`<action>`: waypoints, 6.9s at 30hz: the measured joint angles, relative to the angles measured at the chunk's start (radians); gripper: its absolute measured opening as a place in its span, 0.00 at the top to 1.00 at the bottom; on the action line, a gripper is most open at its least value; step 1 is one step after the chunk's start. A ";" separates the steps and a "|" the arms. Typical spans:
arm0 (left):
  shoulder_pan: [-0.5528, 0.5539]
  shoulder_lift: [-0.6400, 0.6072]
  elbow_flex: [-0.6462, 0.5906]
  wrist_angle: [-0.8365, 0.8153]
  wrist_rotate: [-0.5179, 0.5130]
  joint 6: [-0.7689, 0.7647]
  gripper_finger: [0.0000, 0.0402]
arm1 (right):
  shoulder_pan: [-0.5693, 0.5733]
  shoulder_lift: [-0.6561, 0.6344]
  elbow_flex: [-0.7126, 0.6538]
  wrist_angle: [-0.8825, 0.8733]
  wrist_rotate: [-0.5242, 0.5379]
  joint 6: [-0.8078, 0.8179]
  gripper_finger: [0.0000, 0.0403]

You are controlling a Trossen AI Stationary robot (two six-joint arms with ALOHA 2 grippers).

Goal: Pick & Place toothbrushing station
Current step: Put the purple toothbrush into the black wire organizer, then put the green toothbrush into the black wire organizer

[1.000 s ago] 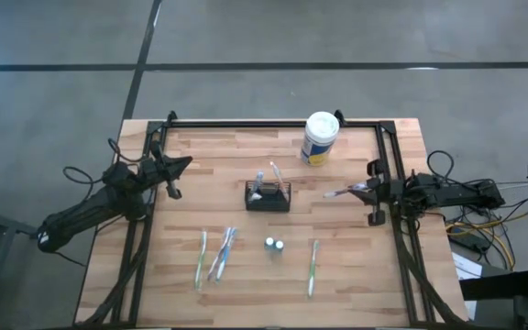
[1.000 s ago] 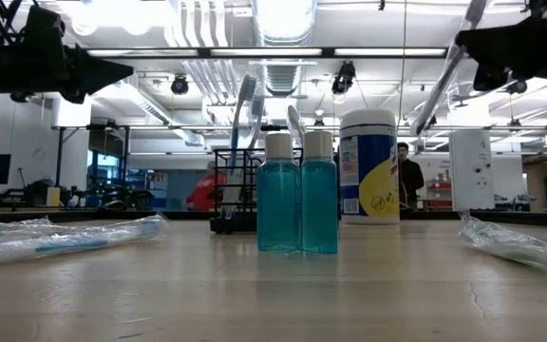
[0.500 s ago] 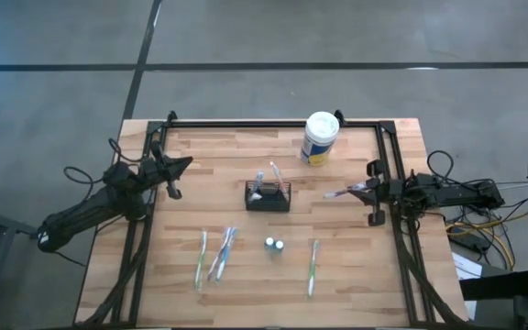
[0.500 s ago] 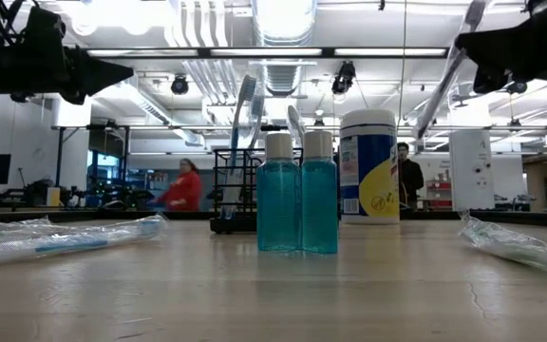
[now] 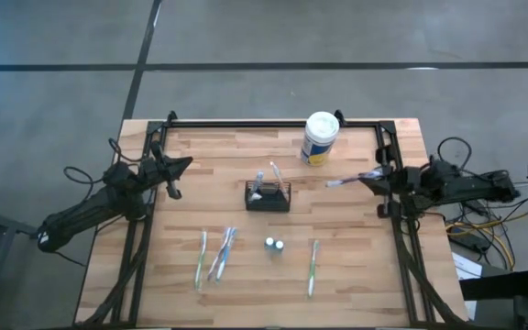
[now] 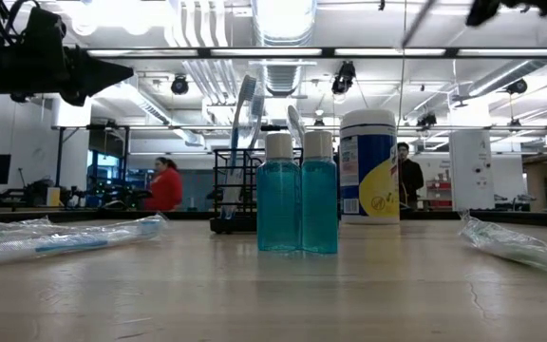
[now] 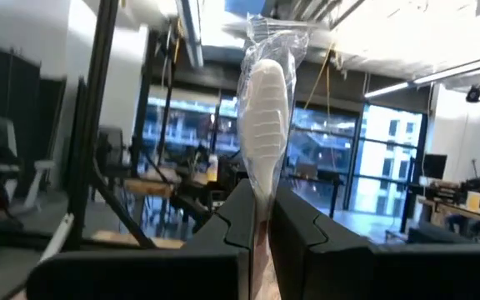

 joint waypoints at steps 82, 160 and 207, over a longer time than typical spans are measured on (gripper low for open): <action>0.000 0.000 0.000 0.011 0.001 -0.065 0.97 | -0.149 1.266 0.222 0.462 -0.093 0.201 0.97; -0.027 0.025 0.192 -0.082 0.165 -0.002 0.99 | -0.150 -0.319 -0.317 -0.204 -0.105 0.253 0.98; -0.984 1.096 0.736 -1.057 -0.236 -1.288 0.65 | -0.150 -0.317 -0.317 -0.214 -0.110 0.233 0.98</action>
